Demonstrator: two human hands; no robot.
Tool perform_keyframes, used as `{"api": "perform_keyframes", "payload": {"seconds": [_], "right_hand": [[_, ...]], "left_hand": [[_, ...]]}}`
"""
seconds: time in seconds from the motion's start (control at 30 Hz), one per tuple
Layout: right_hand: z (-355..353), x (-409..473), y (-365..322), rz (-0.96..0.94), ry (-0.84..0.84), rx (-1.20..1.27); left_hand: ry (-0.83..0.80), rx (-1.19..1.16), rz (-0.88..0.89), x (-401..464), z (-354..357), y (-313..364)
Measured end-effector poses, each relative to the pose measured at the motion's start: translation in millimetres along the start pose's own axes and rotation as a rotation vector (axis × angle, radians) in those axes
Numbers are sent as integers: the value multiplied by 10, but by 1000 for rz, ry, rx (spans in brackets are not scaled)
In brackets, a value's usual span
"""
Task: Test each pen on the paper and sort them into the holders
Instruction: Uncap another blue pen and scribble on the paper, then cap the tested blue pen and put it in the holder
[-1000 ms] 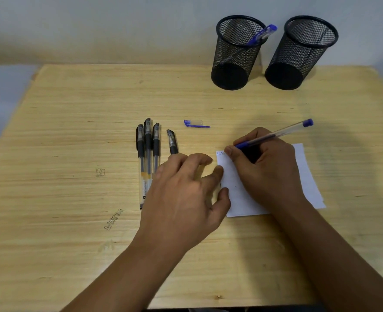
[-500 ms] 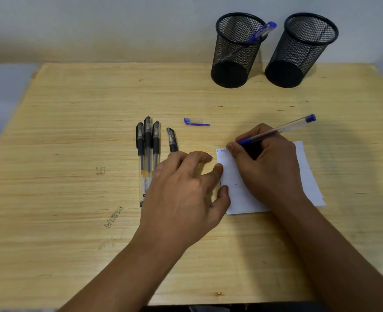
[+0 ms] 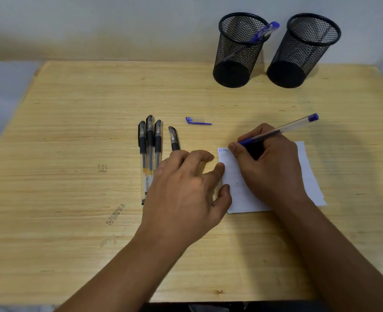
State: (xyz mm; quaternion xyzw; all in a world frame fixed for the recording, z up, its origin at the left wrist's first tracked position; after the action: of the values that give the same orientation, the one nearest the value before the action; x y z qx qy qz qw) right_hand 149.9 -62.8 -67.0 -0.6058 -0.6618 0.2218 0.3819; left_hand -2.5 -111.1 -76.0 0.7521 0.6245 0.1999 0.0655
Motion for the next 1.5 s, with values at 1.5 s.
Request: {"api": "perform_keyframes", "payload": {"seconds": [1.5], "right_hand": [[-529,-134,-33,248,141,504]], "left_hand": [[97,-109,-125,206,-183,-59]]}}
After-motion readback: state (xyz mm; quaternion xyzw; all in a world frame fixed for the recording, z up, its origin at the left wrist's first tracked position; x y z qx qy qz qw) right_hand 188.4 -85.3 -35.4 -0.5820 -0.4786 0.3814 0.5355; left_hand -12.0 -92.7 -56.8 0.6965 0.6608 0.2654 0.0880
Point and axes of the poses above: each hand's wrist, its own x-axis towards the middle knuckle, its own z-axis out of the palm, y = z × x, the point moved 4 cm from there along x, towards the middle knuckle, and after that the axes turned 6 degrees about -z, right-handed, at the moved point
